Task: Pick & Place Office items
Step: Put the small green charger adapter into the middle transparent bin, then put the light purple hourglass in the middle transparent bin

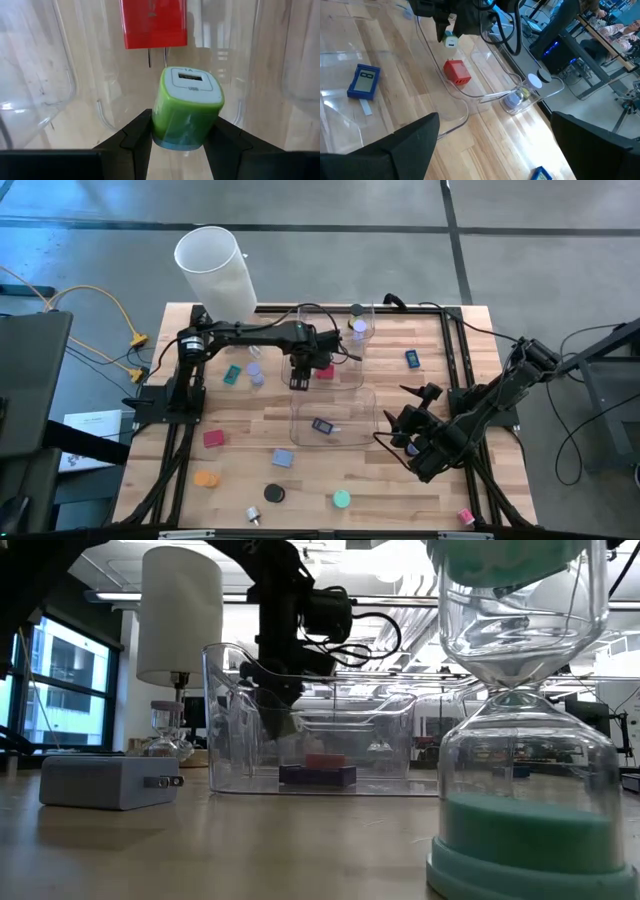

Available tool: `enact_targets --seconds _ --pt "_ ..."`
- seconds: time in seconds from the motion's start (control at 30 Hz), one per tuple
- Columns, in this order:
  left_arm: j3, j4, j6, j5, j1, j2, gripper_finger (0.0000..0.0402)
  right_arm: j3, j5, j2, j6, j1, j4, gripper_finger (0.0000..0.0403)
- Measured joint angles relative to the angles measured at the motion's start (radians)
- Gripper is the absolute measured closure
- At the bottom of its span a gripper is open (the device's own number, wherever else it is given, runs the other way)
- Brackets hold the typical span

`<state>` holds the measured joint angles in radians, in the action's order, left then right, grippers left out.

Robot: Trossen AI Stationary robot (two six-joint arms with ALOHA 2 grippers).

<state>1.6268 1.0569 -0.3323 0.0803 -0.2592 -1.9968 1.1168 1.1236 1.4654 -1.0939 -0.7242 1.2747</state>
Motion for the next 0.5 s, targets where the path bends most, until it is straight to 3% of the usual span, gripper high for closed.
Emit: enact_targets --seconds 0.2,0.5 --pt "0.000 -0.018 0.083 0.000 0.000 0.000 0.0236 0.000 0.000 0.000 0.000 0.000 0.000 0.0031" --pt "0.000 -0.023 0.061 0.001 0.000 0.000 0.0234 0.000 0.000 0.000 0.000 0.000 -0.001 0.0031"
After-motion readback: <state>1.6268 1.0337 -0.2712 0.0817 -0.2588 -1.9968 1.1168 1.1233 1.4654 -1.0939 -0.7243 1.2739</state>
